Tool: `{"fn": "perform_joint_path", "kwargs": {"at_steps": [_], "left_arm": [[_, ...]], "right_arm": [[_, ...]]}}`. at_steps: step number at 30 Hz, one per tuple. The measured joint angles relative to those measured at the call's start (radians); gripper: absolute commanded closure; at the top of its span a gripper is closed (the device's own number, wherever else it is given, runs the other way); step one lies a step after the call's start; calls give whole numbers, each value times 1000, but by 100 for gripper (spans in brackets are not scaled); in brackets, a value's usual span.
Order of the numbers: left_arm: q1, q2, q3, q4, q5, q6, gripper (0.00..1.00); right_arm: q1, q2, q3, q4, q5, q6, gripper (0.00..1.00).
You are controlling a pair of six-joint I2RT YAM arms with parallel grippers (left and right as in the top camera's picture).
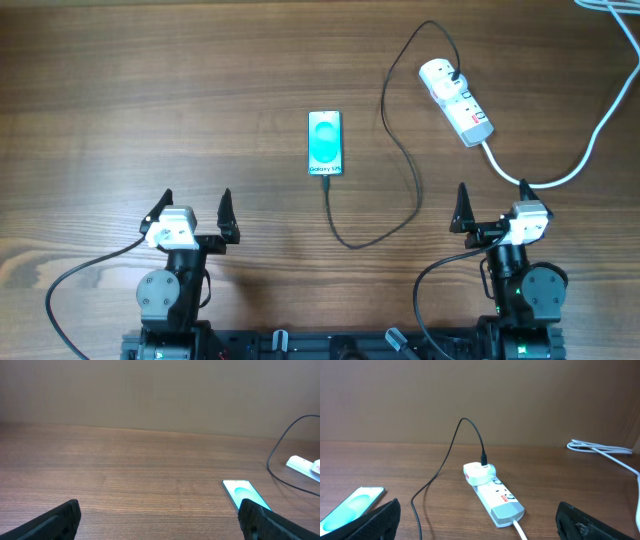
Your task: Plug charger to phone and switch on socket
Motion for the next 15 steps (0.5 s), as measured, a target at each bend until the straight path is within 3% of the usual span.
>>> {"fn": "perform_joint_path", "kwargs": {"at_steps": [15], "left_arm": [[0,0,0,0,-22,80,0]], "right_arm": [[0,0,0,0,0,0,0]]}}
